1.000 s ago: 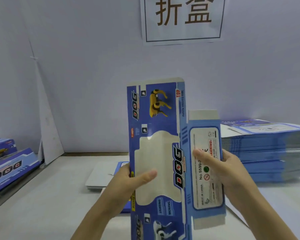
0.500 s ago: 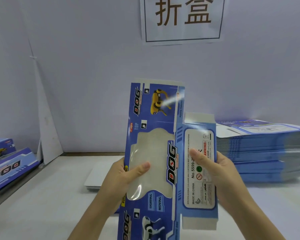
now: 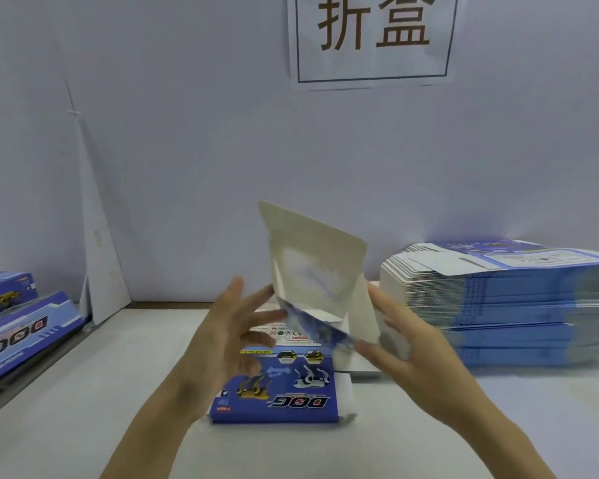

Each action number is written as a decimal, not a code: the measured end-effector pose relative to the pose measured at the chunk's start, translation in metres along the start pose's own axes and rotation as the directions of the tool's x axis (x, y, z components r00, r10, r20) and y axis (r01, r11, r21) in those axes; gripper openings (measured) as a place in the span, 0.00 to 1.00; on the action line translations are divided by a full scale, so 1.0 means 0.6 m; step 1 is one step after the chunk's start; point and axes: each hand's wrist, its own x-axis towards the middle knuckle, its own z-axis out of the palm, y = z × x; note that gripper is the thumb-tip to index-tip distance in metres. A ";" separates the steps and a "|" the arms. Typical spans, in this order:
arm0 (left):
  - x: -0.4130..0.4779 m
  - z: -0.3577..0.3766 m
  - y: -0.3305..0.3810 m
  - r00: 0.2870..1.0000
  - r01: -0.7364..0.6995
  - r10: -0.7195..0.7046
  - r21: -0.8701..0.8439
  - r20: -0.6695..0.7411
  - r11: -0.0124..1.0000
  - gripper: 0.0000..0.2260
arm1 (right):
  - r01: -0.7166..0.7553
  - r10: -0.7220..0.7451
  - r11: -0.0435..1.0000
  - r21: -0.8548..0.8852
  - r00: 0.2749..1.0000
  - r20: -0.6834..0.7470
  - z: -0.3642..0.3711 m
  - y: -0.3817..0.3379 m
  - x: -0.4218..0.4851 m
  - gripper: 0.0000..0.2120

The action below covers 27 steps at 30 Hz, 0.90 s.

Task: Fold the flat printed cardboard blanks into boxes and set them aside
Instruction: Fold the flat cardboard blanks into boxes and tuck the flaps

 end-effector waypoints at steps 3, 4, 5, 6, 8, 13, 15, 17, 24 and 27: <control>-0.010 0.015 0.002 0.973 -0.188 0.228 0.452 -0.035 0.872 0.25 | 0.040 -0.024 0.991 0.128 0.993 -0.119 0.003 -0.015 0.000 0.27; -0.014 0.015 0.000 0.946 -0.274 0.326 0.535 -0.002 0.799 0.28 | 0.044 -0.016 0.981 0.188 0.988 -0.152 -0.002 -0.022 -0.001 0.25; -0.022 0.016 0.001 0.918 -0.336 0.396 0.574 0.023 0.747 0.31 | 0.054 -0.006 0.964 0.261 0.984 -0.181 -0.007 -0.030 -0.001 0.24; -0.030 0.017 0.002 0.882 -0.402 0.469 0.602 0.050 0.690 0.34 | 0.073 -0.003 0.941 0.332 0.978 -0.208 -0.013 -0.040 -0.002 0.23; -0.036 0.026 0.001 0.784 -0.526 0.614 0.627 0.094 0.575 0.38 | 0.144 -0.030 0.897 0.419 0.964 -0.266 -0.025 -0.061 -0.003 0.18; -0.037 0.041 0.001 0.640 -0.711 0.766 0.432 0.067 0.556 0.37 | 0.228 -0.101 0.864 0.449 0.952 -0.291 -0.033 -0.090 -0.009 0.19; -0.041 0.039 0.006 0.659 -0.691 0.752 0.387 -0.012 0.611 0.37 | 0.217 -0.131 0.885 0.411 0.965 -0.229 -0.032 -0.089 -0.012 0.27; -0.047 0.041 0.009 0.678 -0.694 0.733 0.286 -0.046 0.660 0.33 | 0.211 -0.164 0.924 0.319 0.972 -0.168 -0.029 -0.089 -0.015 0.35; -0.052 0.043 -0.001 0.908 -0.419 0.417 -0.136 -0.040 0.898 0.46 | 0.270 -0.244 0.953 0.139 0.953 -0.177 -0.026 -0.094 -0.019 0.42; -0.049 0.051 -0.006 0.926 -0.375 0.377 -0.175 -0.022 0.910 0.46 | 0.247 -0.221 0.952 0.180 0.963 -0.156 -0.033 -0.097 -0.022 0.43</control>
